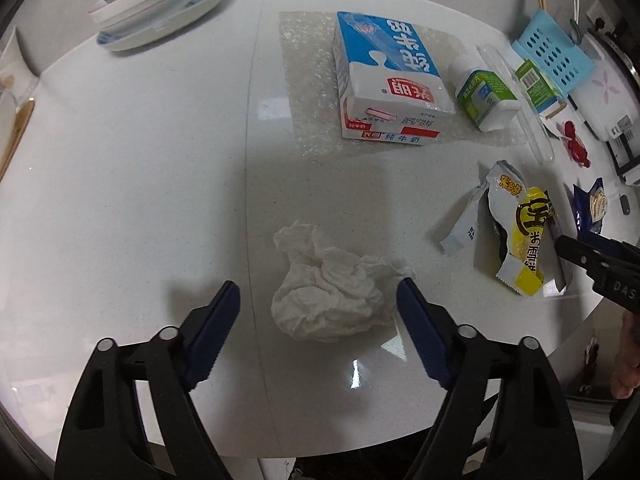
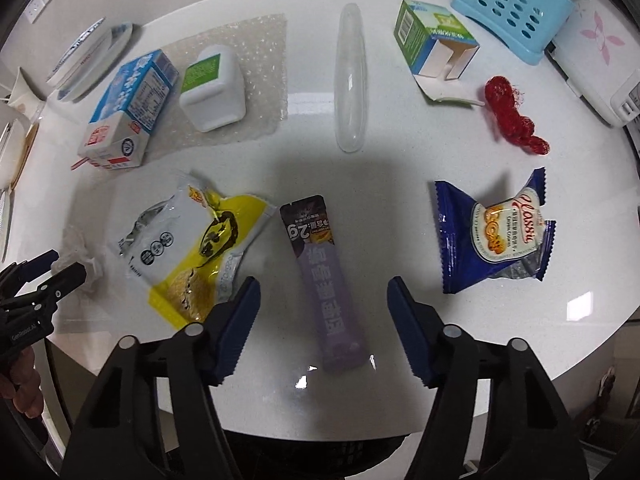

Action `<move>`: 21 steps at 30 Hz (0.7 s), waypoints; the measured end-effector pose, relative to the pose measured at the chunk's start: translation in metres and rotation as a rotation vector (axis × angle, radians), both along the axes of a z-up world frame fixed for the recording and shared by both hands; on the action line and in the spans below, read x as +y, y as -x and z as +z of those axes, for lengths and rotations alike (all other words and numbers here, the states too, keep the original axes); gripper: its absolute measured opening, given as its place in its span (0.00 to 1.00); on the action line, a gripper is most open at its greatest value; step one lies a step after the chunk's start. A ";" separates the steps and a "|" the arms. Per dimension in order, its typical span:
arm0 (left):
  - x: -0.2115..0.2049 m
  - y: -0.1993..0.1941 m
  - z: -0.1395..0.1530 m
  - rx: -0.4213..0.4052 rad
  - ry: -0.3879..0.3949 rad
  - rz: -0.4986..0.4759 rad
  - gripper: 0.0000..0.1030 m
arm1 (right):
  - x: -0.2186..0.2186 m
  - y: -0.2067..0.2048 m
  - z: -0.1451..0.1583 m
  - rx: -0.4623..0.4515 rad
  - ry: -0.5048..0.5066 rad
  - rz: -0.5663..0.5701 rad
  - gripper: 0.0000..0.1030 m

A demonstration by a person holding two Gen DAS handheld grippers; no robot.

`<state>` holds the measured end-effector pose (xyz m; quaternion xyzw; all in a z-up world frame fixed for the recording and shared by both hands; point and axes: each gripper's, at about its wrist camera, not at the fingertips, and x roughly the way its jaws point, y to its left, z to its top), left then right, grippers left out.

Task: Collect trash
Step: 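Grasp the white tissue with the left tool while the right tool grasps the purple wrapper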

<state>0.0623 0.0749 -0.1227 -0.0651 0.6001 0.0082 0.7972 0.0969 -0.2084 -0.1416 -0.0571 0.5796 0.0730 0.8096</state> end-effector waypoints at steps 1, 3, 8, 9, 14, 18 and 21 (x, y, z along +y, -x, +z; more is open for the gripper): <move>0.000 -0.001 -0.001 0.003 0.005 -0.009 0.70 | 0.001 -0.002 -0.003 0.012 0.001 -0.007 0.53; 0.000 -0.001 -0.003 0.018 0.004 -0.024 0.61 | 0.004 -0.004 -0.006 0.028 -0.005 -0.015 0.46; -0.001 -0.003 0.000 0.042 0.018 -0.041 0.33 | 0.010 -0.005 -0.008 0.027 0.018 -0.019 0.38; 0.000 -0.003 0.000 0.051 0.030 -0.046 0.24 | 0.011 -0.006 -0.007 0.025 0.023 -0.024 0.33; 0.001 -0.008 -0.001 0.067 0.063 -0.057 0.10 | 0.008 -0.010 -0.006 0.039 0.005 -0.055 0.16; 0.000 -0.006 0.001 0.058 0.057 -0.054 0.09 | -0.001 -0.012 -0.004 0.034 -0.002 -0.076 0.13; -0.003 -0.003 0.006 0.041 0.061 -0.051 0.09 | -0.009 -0.008 -0.001 0.025 -0.012 -0.087 0.13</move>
